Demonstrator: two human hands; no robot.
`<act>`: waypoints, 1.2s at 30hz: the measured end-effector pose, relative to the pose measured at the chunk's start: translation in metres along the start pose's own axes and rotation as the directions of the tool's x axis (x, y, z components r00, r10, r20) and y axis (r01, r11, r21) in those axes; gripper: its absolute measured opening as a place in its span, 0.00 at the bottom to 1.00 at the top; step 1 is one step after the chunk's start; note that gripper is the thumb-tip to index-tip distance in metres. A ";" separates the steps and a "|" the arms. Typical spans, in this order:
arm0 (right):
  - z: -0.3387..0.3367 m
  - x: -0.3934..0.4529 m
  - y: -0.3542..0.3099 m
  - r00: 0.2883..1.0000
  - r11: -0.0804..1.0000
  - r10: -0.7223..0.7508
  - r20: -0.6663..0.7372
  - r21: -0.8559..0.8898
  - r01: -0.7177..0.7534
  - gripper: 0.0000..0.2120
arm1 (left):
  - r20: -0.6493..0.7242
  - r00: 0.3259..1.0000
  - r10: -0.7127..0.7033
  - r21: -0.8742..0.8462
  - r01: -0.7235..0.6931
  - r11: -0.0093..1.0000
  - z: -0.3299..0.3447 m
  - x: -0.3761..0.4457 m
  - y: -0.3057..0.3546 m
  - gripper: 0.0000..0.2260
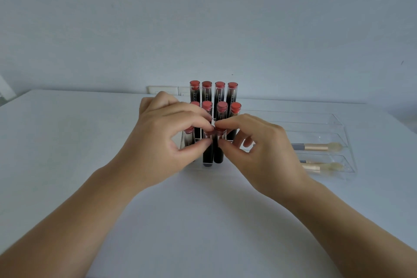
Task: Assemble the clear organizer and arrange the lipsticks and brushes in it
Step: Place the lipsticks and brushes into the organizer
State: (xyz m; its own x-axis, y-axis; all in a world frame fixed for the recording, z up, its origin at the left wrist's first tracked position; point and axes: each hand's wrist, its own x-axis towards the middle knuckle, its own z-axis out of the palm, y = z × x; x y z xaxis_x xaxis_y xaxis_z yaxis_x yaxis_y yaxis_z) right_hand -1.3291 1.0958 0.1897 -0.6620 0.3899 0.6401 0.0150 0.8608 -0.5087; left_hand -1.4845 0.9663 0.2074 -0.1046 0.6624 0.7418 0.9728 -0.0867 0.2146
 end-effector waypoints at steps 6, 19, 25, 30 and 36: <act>0.000 -0.001 -0.001 1.000 0.999 -0.019 -0.006 0.032 0.019 0.14 | 0.003 0.998 -0.058 -0.047 0.058 0.997 -0.001 0.000 0.002 0.07; 0.003 -0.003 -0.001 1.000 1.000 0.001 -0.023 0.010 -0.001 0.13 | -0.014 0.997 -0.071 0.022 0.071 0.997 -0.002 0.002 0.000 0.08; 0.004 -0.003 -0.001 1.000 1.000 0.015 -0.027 0.020 -0.014 0.13 | -0.013 0.997 -0.075 0.016 0.075 0.997 -0.001 0.001 -0.003 0.08; 0.005 -0.004 -0.002 1.000 1.000 0.007 -0.014 -0.008 -0.008 0.17 | 0.023 0.999 -0.048 0.018 0.048 0.999 -0.002 0.000 -0.004 0.10; 0.007 -0.005 -0.001 1.000 1.000 0.006 -0.021 -0.017 -0.006 0.18 | 0.021 0.998 -0.055 0.010 0.055 0.998 -0.003 -0.001 -0.005 0.11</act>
State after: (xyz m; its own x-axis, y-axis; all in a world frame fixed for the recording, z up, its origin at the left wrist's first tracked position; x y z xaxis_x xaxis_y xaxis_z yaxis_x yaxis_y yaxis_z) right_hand -1.3308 1.0907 0.1834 -0.6458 0.4018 0.6492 0.0321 0.8639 -0.5027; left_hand -1.4903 0.9639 0.2078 -0.1535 0.6819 0.7151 0.9676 -0.0429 0.2487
